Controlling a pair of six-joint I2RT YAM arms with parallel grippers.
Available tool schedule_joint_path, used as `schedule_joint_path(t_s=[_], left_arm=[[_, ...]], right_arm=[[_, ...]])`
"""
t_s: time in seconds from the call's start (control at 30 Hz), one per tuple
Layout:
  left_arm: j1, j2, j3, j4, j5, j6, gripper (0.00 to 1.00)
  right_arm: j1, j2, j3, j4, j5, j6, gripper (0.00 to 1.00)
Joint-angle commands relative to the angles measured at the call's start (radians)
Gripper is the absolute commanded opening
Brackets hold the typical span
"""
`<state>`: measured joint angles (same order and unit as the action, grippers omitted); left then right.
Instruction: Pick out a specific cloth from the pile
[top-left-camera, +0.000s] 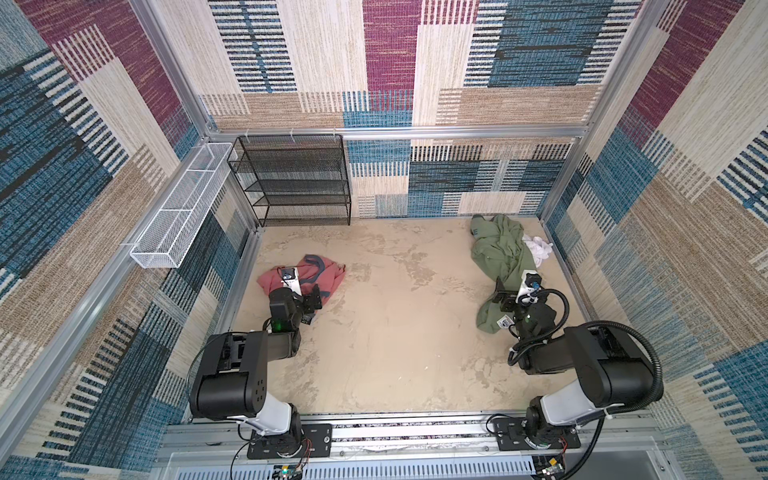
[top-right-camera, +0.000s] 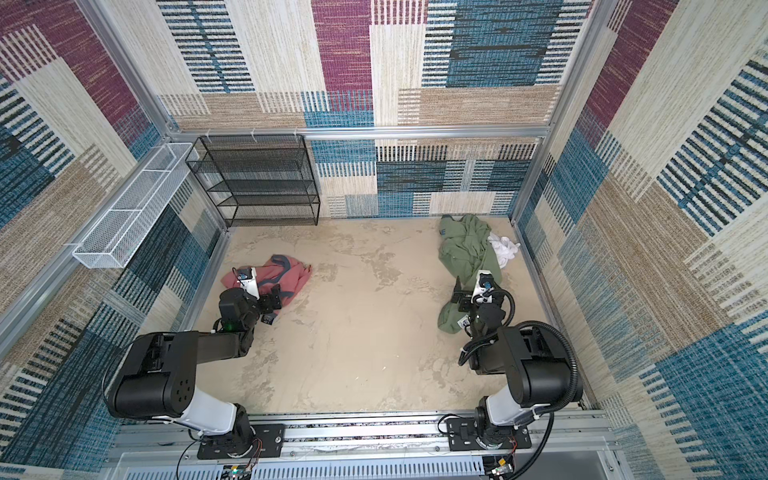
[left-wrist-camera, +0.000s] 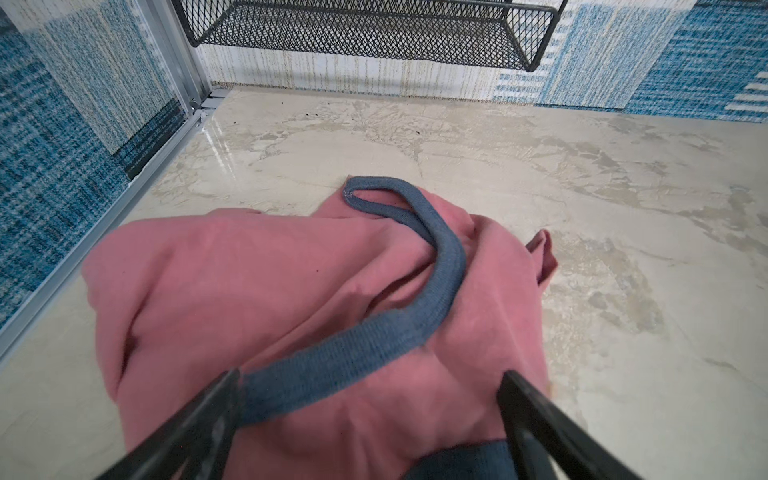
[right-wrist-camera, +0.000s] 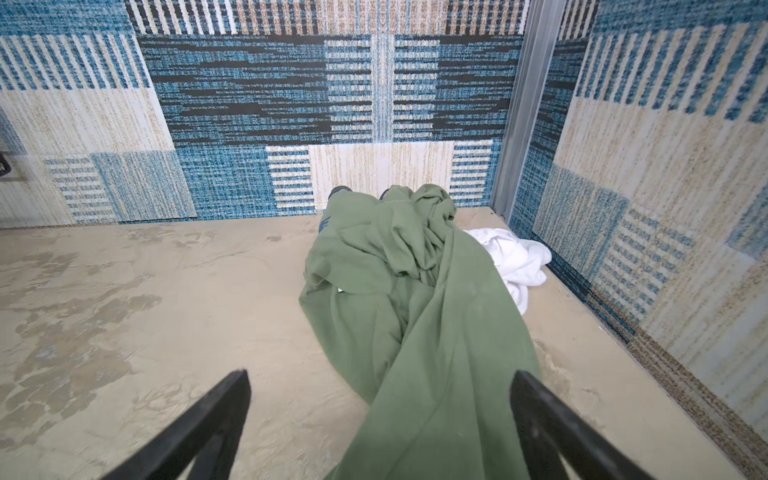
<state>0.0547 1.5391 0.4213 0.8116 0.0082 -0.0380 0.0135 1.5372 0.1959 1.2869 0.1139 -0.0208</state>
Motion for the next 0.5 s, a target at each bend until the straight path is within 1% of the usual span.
schedule_joint_path(t_s=[0.0,0.47], left_arm=[[0.000,0.000,0.004,0.005,0.017,0.020,0.98],[-0.003,0.001,0.005,0.006,0.010,0.020,0.99]], right_arm=[[0.001,-0.002,0.001,0.021,-0.009,0.016,1.00],[0.001,-0.003,0.002,0.019,-0.009,0.016,1.00]])
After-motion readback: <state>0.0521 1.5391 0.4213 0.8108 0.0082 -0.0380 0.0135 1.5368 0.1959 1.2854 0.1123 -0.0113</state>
